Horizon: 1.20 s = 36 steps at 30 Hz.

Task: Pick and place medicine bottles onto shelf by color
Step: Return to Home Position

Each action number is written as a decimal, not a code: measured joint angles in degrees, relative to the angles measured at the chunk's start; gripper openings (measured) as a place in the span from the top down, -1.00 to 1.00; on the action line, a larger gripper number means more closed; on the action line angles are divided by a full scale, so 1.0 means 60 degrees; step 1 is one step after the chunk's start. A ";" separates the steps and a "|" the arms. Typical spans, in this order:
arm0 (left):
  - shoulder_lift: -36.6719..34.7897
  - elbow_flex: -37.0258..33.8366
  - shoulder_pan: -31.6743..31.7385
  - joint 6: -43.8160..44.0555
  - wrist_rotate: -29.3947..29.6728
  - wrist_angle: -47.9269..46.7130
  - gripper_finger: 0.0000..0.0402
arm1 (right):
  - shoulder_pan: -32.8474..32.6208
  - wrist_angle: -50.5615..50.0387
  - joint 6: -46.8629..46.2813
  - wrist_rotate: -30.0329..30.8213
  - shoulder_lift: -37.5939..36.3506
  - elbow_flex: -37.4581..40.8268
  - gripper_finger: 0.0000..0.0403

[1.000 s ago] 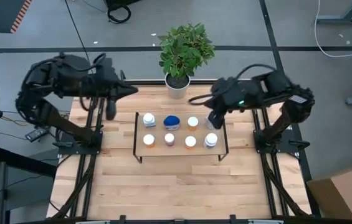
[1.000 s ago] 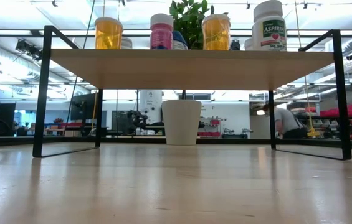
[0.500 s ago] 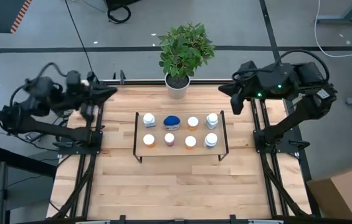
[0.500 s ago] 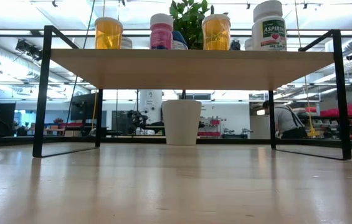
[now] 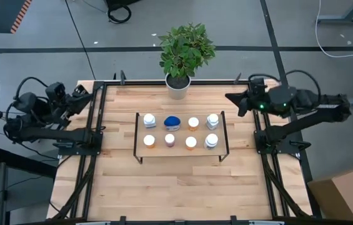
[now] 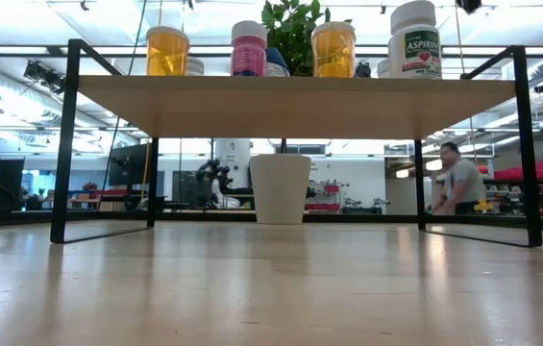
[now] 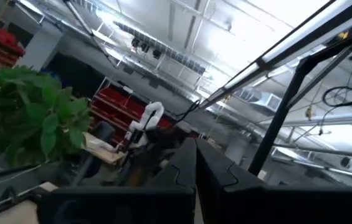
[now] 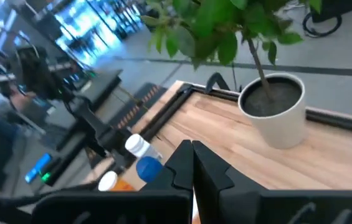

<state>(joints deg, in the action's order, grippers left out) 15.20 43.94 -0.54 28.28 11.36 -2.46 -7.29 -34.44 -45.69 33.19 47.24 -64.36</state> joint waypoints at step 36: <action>-0.2506 -0.6560 0.0022 0.2966 0.2428 0.4612 0.99 | 0.1905 0.5714 -0.1886 -0.1060 -0.7806 0.9834 0.98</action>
<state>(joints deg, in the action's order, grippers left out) 0.16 4.58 -0.40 46.07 25.93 25.21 4.14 -0.16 -57.01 26.83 0.41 -5.36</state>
